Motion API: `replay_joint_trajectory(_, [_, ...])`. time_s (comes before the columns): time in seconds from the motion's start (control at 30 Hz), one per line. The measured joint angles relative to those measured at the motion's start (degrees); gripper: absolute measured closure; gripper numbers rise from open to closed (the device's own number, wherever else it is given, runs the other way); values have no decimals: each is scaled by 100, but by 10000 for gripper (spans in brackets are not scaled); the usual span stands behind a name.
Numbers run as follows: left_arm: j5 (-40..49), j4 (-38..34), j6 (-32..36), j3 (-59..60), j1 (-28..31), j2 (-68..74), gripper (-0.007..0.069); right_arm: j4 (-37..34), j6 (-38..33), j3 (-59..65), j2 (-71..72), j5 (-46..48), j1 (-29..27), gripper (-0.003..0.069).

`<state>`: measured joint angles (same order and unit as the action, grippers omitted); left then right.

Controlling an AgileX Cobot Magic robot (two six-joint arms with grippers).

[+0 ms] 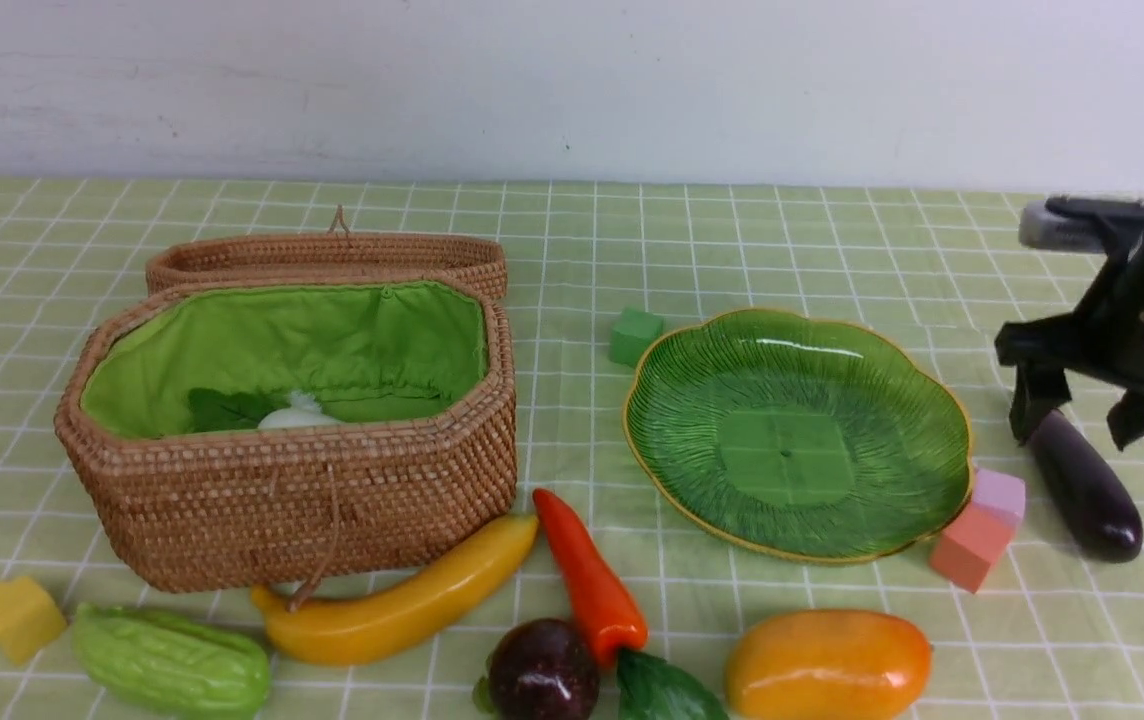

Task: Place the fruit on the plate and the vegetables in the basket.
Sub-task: Grab an eggplant with your right arm and place it in the basket on the left.

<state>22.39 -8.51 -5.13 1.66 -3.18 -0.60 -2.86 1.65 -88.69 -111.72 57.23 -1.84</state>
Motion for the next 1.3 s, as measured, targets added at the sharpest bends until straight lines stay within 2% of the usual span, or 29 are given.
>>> replay_joint_trajectory(0.2, [0, 0, 0, 0, 0, 0, 386, 496, 1, 130, -307, -527, -11, 76])
replay_joint_trajectory(0.37, [0, 0, 0, 0, 0, 0, 386, 559, 1, 130, -578, -603, -11, 87])
replay_joint_trajectory(0.47, [0, 0, 0, 0, 0, 0, 386, 559, 1, 135, -709, -612, -11, 123])
replay_joint_trajectory(0.57, [0, 0, 0, 0, 0, 0, 386, 559, 1, 113, -709, -607, -11, 278])
replay_joint_trajectory(0.77, [0, 0, 0, 0, 0, 0, 386, 601, 45, -418, -429, -536, -11, 283])
replay_joint_trajectory(0.87, [0, 0, 0, 0, 0, 0, 386, 384, 198, -1024, -99, -540, -3, 283])
replay_joint_trajectory(1.0, [0, 0, 0, 0, 0, 0, 386, -635, 6, -1816, 287, -780, 170, 283])
replay_joint_trajectory(1.07, [0, 0, 0, 0, 0, 0, 386, -1520, -528, -2219, 395, -1095, 498, 283])
replay_joint_trajectory(1.17, [0, 0, 0, 0, 0, 0, 386, -2600, -1503, -2467, 417, -1660, 1131, 283])
replay_joint_trajectory(1.2, [0, 0, 0, 0, 0, 0, 386, -3197, -2059, -2488, 408, -1968, 1486, 283])
replay_joint_trajectory(1.3, [0, 0, 0, 0, 0, 0, 386, -4161, -3437, -2515, 272, -2401, 2289, 283])
